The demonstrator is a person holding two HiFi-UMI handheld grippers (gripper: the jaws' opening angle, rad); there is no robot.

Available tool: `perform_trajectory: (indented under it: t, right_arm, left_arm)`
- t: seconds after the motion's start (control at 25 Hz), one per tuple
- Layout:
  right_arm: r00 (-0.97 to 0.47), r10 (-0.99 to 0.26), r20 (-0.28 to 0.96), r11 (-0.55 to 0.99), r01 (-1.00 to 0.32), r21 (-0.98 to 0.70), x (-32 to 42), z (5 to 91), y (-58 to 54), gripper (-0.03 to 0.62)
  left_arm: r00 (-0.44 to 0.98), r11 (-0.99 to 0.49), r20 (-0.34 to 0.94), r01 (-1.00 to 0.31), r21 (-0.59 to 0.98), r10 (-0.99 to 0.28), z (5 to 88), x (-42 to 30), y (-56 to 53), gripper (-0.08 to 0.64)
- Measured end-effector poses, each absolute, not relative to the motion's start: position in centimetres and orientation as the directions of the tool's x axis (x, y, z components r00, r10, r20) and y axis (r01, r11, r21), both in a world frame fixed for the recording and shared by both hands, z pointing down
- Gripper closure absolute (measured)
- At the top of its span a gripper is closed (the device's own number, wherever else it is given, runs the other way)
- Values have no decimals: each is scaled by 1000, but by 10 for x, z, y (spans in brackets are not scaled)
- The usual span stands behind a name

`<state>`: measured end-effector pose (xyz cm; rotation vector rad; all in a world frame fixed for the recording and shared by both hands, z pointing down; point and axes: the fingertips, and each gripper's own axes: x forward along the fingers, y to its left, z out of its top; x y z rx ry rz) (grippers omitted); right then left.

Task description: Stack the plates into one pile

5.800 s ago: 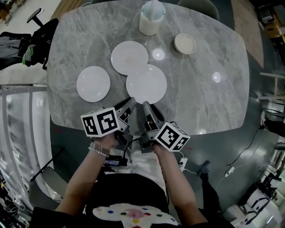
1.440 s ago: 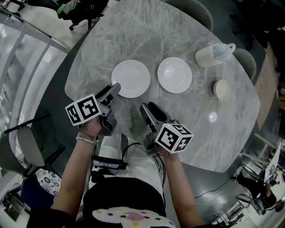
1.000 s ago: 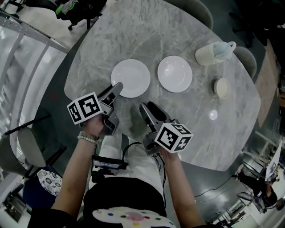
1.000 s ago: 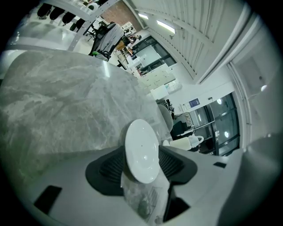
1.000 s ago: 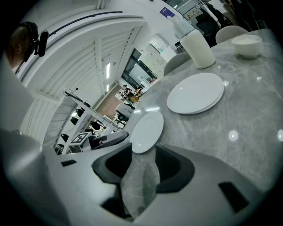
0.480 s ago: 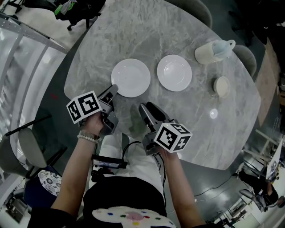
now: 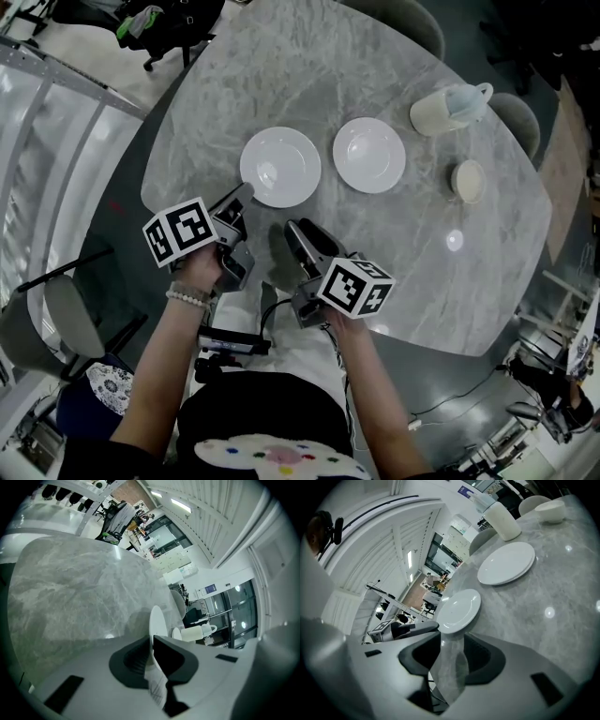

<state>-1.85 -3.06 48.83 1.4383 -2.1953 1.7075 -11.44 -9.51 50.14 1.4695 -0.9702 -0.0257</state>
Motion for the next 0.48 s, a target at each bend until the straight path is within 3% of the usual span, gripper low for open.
perform_trajectory:
  t: [0.48]
  right_arm:
    - [-609,-687,397,-146,-419,-896,-57,492,-53,430]
  left_arm:
    - [664,138,492,-512,848,-563,486,-109,-100,531]
